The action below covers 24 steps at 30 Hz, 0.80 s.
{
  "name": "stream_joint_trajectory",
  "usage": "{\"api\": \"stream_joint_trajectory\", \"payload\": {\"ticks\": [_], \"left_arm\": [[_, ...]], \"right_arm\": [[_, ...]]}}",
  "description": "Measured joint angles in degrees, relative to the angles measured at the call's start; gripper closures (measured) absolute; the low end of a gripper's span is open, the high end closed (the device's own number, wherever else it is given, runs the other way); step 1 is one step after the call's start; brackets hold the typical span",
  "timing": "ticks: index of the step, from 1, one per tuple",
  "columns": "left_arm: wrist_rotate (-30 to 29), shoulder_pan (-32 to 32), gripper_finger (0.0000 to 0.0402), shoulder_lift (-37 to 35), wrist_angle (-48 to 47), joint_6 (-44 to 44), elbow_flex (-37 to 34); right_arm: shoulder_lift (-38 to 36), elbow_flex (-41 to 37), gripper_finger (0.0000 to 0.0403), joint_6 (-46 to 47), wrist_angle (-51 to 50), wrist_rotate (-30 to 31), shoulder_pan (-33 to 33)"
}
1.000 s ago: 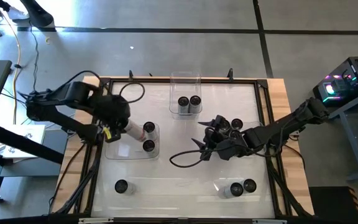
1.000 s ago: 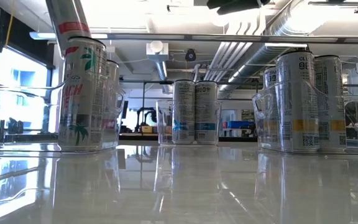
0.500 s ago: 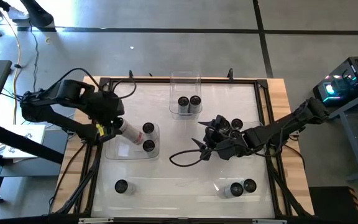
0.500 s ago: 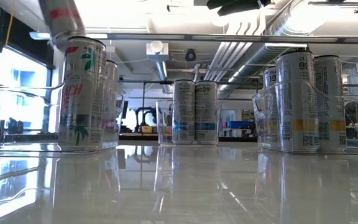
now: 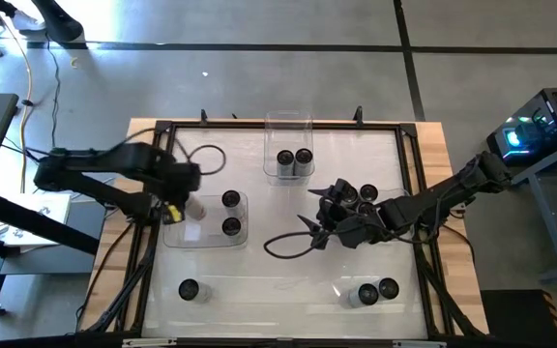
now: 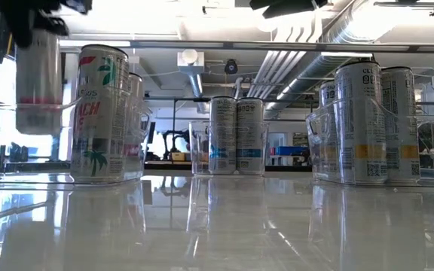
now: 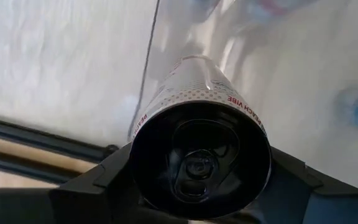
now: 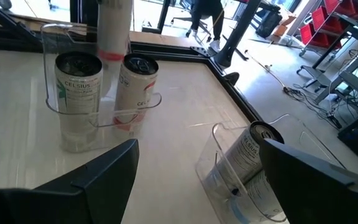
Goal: Sort soda cans
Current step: Put the left white-pink soda can into the bottom left transparent bin
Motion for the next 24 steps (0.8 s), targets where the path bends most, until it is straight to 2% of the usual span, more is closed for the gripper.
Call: {"api": "stream_joint_trajectory", "payload": {"ticks": [7, 12, 16, 24], "left_arm": [[-1.0, 1.7, 0.0163, 7.5, 7.9, 8.0, -0.8], [-1.7, 2.1, 0.0151, 13.1, 7.8, 12.0, -0.9], [-1.7, 2.1, 0.0143, 16.4, 11.7, 14.5, -0.8], [-0.4, 2.5, 0.0140, 17.6, 13.7, 15.7, -0.7]], "right_arm": [[0.0, 0.0, 0.0073, 0.7, 1.0, -1.4, 0.0], [0.0, 0.0, 0.0073, 1.5, 1.0, -1.9, 0.1], [0.0, 0.0, 0.0073, 1.9, 1.0, -1.9, 0.1], [0.0, 0.0, 0.0073, 2.0, 0.6, -1.9, 0.1]]}}
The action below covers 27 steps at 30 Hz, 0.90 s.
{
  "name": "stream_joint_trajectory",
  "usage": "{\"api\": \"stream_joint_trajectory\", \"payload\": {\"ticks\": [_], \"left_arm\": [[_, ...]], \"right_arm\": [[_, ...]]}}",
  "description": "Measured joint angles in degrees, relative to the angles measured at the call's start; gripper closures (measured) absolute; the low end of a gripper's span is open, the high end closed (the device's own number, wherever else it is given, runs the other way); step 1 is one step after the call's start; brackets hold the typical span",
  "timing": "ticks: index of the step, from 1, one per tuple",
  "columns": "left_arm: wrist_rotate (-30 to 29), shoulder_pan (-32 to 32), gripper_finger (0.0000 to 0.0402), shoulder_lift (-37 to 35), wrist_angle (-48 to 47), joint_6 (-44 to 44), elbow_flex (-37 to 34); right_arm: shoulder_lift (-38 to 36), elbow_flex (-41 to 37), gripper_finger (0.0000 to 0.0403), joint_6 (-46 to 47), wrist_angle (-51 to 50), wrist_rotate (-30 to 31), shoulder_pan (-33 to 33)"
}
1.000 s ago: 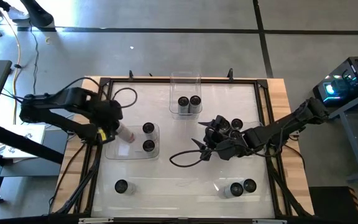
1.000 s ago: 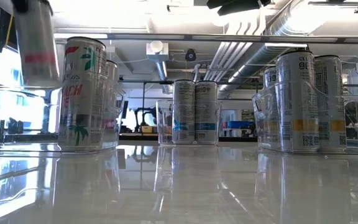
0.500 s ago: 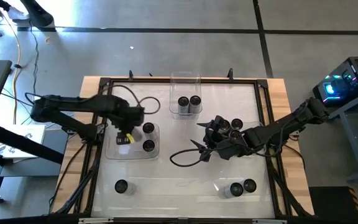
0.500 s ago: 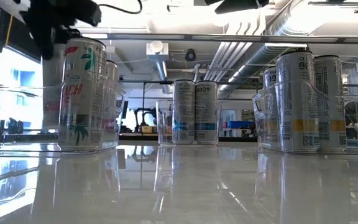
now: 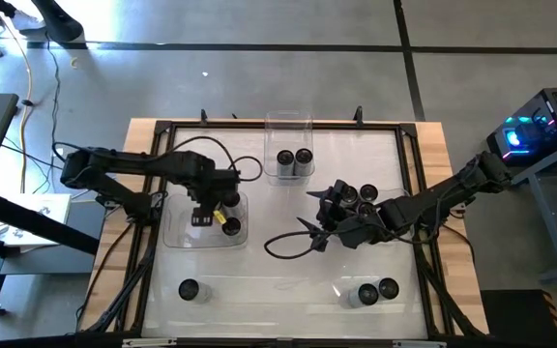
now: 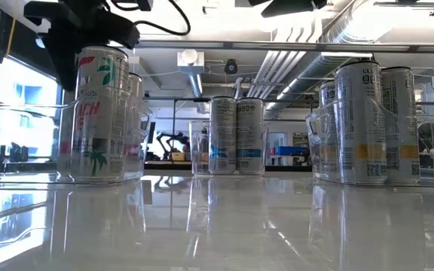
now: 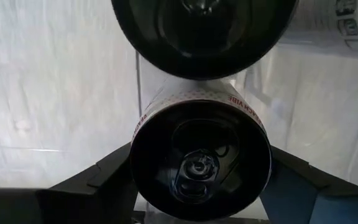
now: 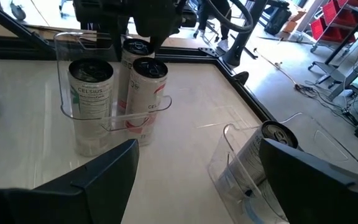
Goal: Sort soda cans
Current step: Put the left white-pink soda can into the bottom left transparent bin
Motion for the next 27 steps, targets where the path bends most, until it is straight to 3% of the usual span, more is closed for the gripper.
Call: {"api": "stream_joint_trajectory", "payload": {"ticks": [9, 17, 27], "left_arm": [[5.1, 4.0, 0.0118, -0.8, -0.6, 1.3, 0.0], [5.6, 5.6, 0.0101, -5.4, -1.5, 0.2, 0.0], [-0.2, -0.8, 0.0101, -15.7, -6.1, -13.3, 0.0]], "right_arm": [[0.0, 0.0, 0.0073, 0.0, 0.0, -0.4, 0.0], [0.0, 0.0, 0.0073, 0.0, 0.0, -0.4, 0.0], [0.0, 0.0, 0.0073, 0.0, 0.0, -0.4, 0.0]]}}
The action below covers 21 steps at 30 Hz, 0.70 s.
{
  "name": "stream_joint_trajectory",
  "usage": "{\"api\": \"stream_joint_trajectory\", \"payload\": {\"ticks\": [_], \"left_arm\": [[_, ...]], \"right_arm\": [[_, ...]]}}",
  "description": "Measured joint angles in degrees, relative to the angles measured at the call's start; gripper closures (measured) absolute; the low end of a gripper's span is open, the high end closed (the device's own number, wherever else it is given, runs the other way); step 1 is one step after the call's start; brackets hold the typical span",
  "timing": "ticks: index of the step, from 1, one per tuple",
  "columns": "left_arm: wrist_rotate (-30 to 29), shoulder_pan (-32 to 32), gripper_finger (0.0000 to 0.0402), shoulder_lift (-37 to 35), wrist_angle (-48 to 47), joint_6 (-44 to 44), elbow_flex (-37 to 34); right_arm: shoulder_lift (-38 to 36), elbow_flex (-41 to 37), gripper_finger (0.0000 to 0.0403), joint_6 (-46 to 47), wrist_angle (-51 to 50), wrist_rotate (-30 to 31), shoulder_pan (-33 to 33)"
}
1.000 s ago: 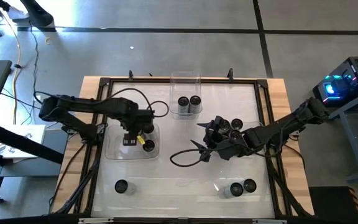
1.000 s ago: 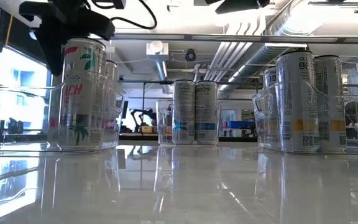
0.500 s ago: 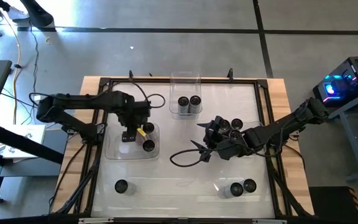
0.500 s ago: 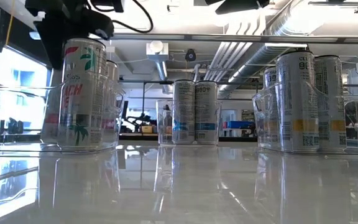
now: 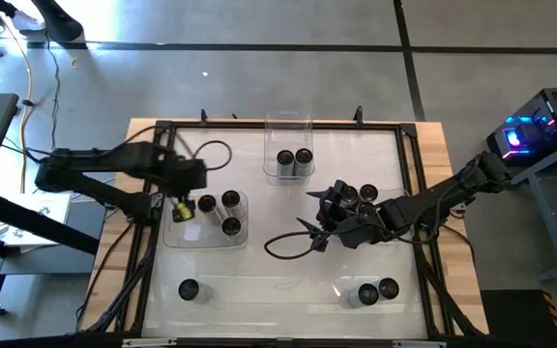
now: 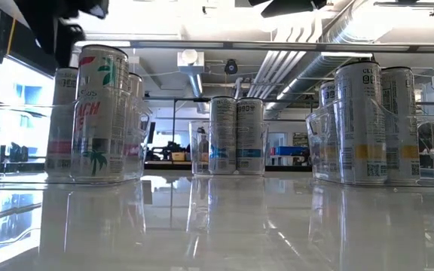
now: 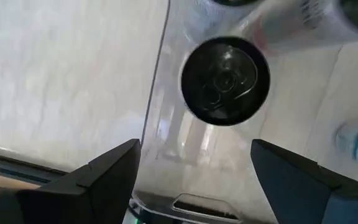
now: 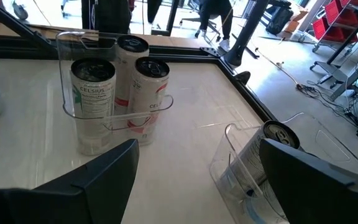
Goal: Sort soda cans
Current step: Put the left white-pink soda can into the bottom left transparent bin, then put the white-pink soda can into the bottom left transparent bin
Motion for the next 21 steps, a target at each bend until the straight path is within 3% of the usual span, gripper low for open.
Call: {"api": "stream_joint_trajectory", "payload": {"ticks": [6, 12, 15, 19, 21], "left_arm": [[-7.4, -10.8, 0.0101, -7.3, 0.8, -14.7, 0.0], [-17.5, -26.6, 0.0101, -9.4, 6.9, -25.4, 0.0], [-22.1, -34.4, 0.0101, -7.8, 11.0, -29.1, 0.0], [-26.3, -43.7, 0.0101, -3.2, 15.3, -31.9, 0.0], [-28.2, -47.7, 0.0101, -0.5, 16.2, -32.6, 0.0]], "right_arm": [[2.6, 0.0, 0.0073, -2.4, 5.2, -5.6, -0.3], [9.8, 0.0, 0.0073, -12.8, 23.3, -23.5, -1.9], [12.4, 0.0, 0.0073, -15.4, 31.3, -27.9, -2.5], [12.4, 0.0, 0.0073, -15.6, 32.5, -27.5, -2.2], [10.6, 0.0, 0.0073, -16.1, 28.5, -20.4, -0.1]]}}
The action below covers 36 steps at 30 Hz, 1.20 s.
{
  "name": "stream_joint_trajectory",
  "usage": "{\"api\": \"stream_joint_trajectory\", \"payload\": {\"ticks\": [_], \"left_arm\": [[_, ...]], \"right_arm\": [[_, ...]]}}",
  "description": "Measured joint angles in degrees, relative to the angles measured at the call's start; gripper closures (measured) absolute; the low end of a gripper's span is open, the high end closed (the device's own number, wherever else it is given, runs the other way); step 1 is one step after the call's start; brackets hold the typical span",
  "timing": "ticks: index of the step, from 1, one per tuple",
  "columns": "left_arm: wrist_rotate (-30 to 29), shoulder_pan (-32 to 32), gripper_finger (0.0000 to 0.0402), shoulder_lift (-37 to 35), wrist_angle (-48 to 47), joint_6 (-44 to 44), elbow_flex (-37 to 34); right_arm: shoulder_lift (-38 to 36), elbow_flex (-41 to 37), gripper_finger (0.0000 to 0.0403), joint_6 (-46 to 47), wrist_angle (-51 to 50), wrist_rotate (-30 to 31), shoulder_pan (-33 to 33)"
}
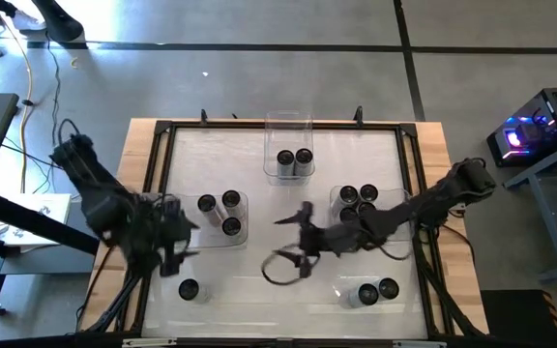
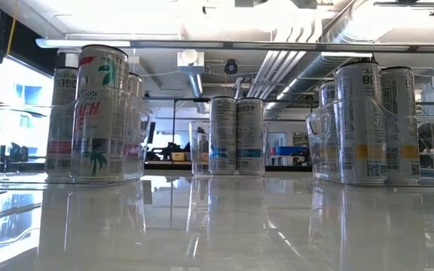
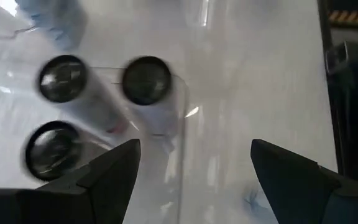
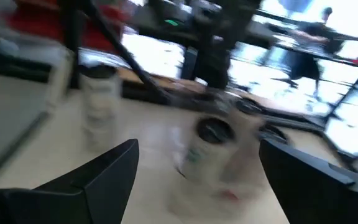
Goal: Sort soda cans
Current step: Put the white-pink soda can into the bottom left transparent bin
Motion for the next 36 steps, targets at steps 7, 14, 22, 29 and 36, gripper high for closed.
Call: {"api": "stream_joint_trajectory", "payload": {"ticks": [7, 14, 22, 29, 36], "left_arm": [[-13.4, -9.1, 0.0102, 8.1, 0.5, -3.3, 0.0], [-22.8, -11.1, 0.0102, 11.1, 9.2, 5.6, 0.0], [-23.0, -7.9, 0.0102, 10.2, 14.0, 12.1, 0.0], [-26.4, -5.2, 0.0101, 9.9, 13.6, 13.1, 0.0], [-22.5, -2.8, 0.0101, 9.8, 13.7, 15.4, 0.0]], "right_arm": [[-10.5, 0.0, 0.0073, 5.5, -11.9, 24.3, 11.9], [-19.7, 2.1, 0.0073, 32.0, -32.9, 10.3, 19.8], [-16.3, 22.2, 0.0073, 81.0, -73.6, -9.6, 26.3], [-4.9, 28.4, 0.0073, 91.7, -93.9, -14.3, 33.6], [1.5, 23.5, 0.0073, 88.0, -93.6, -13.9, 35.2]]}}
